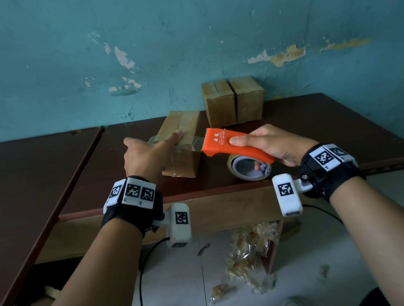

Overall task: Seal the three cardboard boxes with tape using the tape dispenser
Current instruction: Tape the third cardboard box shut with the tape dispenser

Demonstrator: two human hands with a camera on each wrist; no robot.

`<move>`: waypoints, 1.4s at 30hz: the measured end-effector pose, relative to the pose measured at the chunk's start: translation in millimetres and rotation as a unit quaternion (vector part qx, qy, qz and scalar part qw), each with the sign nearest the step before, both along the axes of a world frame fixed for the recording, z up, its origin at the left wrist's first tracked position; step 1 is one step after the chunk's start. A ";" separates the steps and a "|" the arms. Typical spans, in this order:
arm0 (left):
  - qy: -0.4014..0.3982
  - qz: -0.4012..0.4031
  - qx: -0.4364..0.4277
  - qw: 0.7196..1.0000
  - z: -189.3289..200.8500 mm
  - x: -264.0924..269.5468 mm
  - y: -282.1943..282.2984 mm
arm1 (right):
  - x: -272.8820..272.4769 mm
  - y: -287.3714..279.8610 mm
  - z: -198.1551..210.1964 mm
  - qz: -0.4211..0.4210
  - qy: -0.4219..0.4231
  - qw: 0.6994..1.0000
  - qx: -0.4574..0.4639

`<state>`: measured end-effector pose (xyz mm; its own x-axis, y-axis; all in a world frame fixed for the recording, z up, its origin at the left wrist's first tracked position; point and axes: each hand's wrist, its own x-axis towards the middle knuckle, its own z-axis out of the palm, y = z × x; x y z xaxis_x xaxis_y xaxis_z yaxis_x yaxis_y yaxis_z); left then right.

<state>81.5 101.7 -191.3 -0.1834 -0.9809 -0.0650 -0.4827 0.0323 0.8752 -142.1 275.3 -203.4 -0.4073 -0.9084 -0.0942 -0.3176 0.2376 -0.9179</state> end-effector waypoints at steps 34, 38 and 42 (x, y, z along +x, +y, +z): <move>-0.026 0.008 -0.011 1.000 -2.5 0.2 -1.0 | 31.3 -35.8 19.7 -0.039 0.078 0.975 0.203; -0.016 0.007 -0.010 1.000 -2.4 0.7 -1.2 | 29.2 -36.5 22.4 -0.022 0.090 0.972 0.218; -0.007 0.007 -0.007 1.000 -3.5 0.6 -0.9 | 11.0 -25.2 22.7 -0.053 0.045 0.980 0.188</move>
<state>82.1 100.8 -194.8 -0.1690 -0.9842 -0.0530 -0.4945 0.0381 0.8683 -131.2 250.1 -180.7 -0.5196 -0.7682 -0.3741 -0.3477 0.5900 -0.7287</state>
